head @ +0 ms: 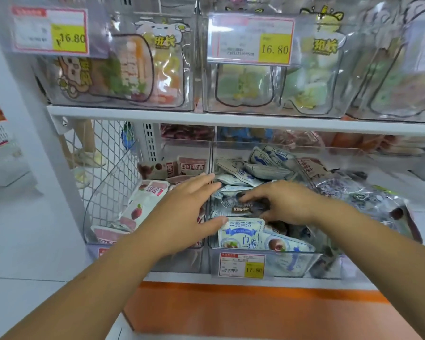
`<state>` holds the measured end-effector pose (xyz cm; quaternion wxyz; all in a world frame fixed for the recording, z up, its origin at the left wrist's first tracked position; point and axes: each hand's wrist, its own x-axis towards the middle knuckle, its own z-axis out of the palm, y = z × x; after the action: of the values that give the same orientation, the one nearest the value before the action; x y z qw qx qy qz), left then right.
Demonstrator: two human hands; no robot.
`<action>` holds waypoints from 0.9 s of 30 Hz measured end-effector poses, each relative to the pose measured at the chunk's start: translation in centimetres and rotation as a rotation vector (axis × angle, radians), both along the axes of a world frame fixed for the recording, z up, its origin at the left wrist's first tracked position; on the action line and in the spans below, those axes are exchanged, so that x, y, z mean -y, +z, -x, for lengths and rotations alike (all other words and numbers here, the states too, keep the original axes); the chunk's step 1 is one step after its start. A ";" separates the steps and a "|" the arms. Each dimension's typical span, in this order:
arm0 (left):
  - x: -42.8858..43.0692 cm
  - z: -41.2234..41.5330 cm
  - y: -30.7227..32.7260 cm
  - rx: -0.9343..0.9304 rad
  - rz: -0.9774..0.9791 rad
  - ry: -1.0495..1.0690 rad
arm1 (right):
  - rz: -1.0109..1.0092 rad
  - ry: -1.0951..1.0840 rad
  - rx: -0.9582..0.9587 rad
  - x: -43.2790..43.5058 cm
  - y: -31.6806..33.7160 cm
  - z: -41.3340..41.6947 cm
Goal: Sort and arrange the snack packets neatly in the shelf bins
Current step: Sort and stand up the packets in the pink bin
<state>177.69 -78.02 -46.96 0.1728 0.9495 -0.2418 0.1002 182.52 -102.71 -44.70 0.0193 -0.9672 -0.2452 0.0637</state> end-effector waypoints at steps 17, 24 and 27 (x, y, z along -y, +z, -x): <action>5.9 1.2 2.6 -0.054 0.415 0.013 | -0.952 -0.165 0.047 2.5 0.8 5.8; 6.0 0.2 3.5 -0.125 0.750 0.045 | -1.266 -0.188 0.025 2.6 0.9 5.9; 6.2 0.5 3.8 -0.134 0.806 0.094 | -1.294 -0.243 0.055 2.9 0.6 5.9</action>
<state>177.23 -84.25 -43.14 0.5414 0.8203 -0.1278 0.1328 176.60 -105.64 -44.14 0.5976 -0.7824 -0.1236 -0.1239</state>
